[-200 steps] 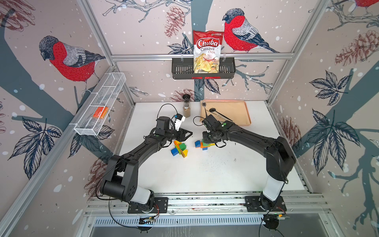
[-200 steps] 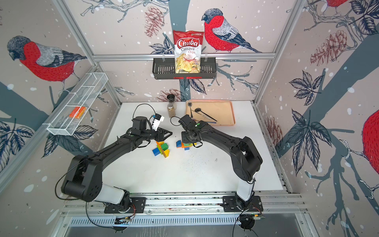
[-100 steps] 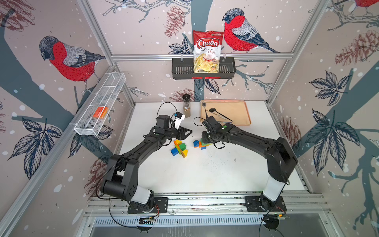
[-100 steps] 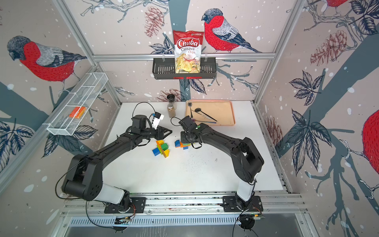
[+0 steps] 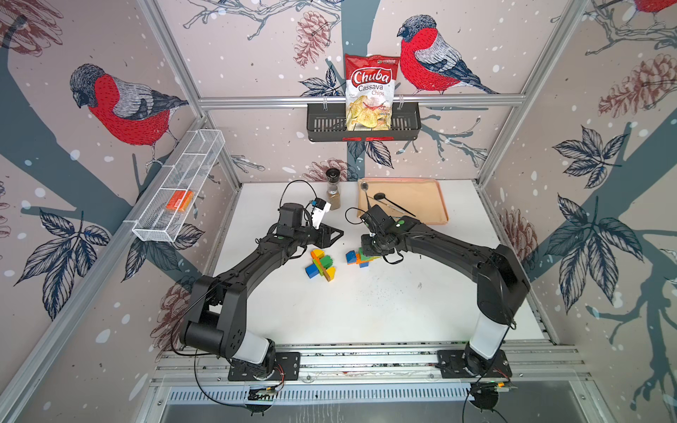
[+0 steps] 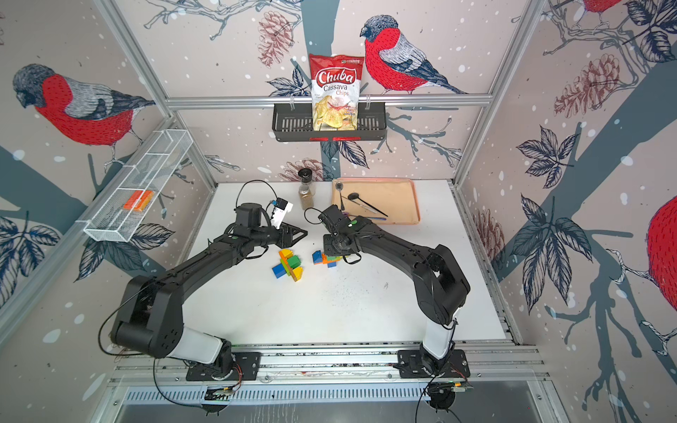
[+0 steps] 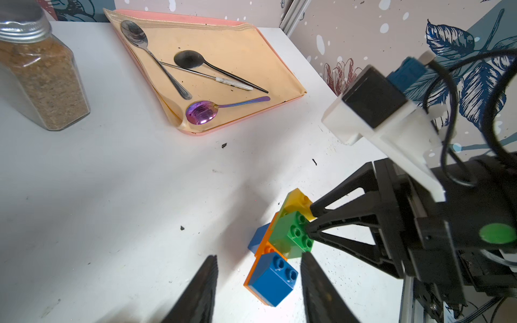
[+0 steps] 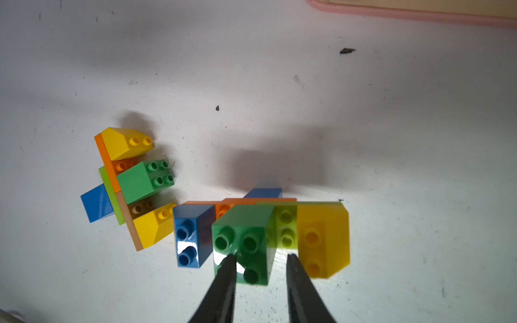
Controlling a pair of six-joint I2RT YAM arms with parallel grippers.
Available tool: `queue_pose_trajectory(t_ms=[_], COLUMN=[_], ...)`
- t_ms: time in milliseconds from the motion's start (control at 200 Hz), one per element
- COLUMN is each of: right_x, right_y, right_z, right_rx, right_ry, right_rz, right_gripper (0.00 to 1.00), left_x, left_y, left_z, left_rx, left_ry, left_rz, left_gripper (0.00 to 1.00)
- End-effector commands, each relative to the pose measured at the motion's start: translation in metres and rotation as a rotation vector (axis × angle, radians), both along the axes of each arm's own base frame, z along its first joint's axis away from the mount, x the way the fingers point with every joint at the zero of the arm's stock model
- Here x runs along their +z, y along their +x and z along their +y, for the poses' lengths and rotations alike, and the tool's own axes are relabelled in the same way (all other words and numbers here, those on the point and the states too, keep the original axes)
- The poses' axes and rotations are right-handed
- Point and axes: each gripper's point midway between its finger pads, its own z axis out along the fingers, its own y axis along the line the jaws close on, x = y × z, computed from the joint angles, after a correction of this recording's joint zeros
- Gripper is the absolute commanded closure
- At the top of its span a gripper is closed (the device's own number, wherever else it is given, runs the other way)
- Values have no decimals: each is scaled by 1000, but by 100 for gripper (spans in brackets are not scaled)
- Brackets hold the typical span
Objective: Assemble a fork with lego
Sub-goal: Adjust the lego brick at the center of the board.
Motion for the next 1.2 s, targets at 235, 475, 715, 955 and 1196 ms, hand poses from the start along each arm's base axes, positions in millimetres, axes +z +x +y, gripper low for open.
queue_pose_trajectory(t_ms=[235,475,715,955,1196], right_x=[33,67,91,82,32], right_y=[8,21,2,-1,16], right_z=[-2,-31,-54,-58,-49], right_rx=[44,284,591,893,1060], right_ry=[23,110,279,298,270], right_rz=[-49,-292,-709,-840,-633], right_gripper=[55,32,8,2,2], left_x=[7,11,6,-2,-10], left_y=[-2,2,6,15,20], left_z=[1,8,16,28,39], left_rx=[-13,20,50,81,114], left_ry=[-10,-14,-16,14,32], left_rz=[-16,-12,19,46,65], left_gripper=[52,50,50,51,52])
